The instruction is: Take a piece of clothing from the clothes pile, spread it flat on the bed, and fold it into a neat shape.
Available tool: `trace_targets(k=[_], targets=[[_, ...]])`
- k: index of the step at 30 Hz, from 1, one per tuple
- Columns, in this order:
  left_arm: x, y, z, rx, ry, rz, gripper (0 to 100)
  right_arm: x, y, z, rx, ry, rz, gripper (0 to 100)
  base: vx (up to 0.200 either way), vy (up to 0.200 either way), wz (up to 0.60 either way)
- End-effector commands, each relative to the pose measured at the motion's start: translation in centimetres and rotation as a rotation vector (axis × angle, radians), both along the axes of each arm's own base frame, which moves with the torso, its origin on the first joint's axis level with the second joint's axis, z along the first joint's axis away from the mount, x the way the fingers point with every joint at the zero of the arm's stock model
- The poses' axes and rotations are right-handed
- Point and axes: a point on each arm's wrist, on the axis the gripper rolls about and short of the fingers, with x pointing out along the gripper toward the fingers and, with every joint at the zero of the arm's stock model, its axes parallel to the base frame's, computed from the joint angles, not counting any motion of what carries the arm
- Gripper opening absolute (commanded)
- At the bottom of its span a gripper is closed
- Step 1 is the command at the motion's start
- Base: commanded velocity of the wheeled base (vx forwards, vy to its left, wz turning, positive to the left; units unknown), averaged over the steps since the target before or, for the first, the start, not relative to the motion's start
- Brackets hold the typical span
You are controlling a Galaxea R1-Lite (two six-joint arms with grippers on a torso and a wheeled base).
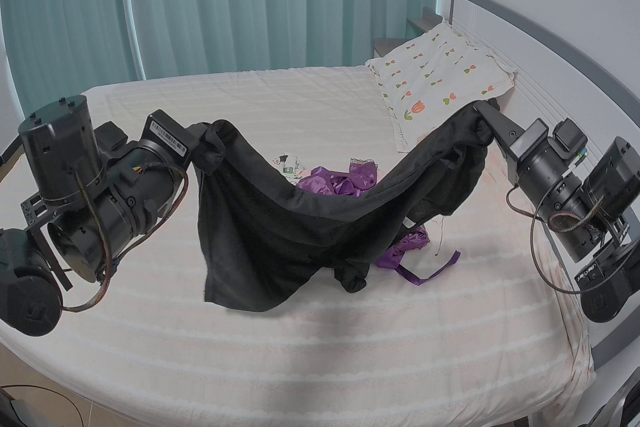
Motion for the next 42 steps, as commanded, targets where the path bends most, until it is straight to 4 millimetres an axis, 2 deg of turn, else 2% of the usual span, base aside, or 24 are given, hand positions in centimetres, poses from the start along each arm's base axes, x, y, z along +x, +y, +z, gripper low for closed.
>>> trace_targets(k=[1,4,9,11,13,22,34,42], targets=[[-1.1,0.6,-1.6,0.021,0.042,-0.035,0,-1.6,-0.7,-3.9,-0.073,0.153,0.027,0,0.000,0.000,0.00],[-0.7,0.1,-3.6,0.059,0.107,-0.044,0,-2.0,-0.7,-5.5,-0.091,0.223,0.040,0,0.000,0.000,0.00],[-1.6,-0.3,-5.5,0.095,0.170,-0.078,0,-3.2,0.0,-6.4,-0.071,0.288,0.097,0,0.000,0.000,0.00],[-1.8,-0.4,-5.7,0.097,0.175,-0.085,0,-3.3,0.2,-6.4,-0.073,0.289,0.101,0,0.000,0.000,0.00],[-2.2,-0.5,-6.7,0.117,0.212,-0.115,0,-3.4,0.4,-6.6,-0.074,0.298,0.109,0,0.000,0.000,0.00],[-2.1,-0.5,-7.7,0.102,0.256,-0.126,0,-3.6,0.3,-7.3,-0.086,0.331,0.110,0,0.000,0.000,0.00],[-2.3,-0.4,-8.0,0.109,0.267,-0.128,0,-3.4,0.5,-7.9,-0.099,0.351,0.110,0,-0.200,0.000,0.00],[-2.4,-0.4,-8.5,0.122,0.285,-0.133,0,-3.5,0.7,-7.7,-0.095,0.342,0.115,0,0.000,0.000,0.00]])
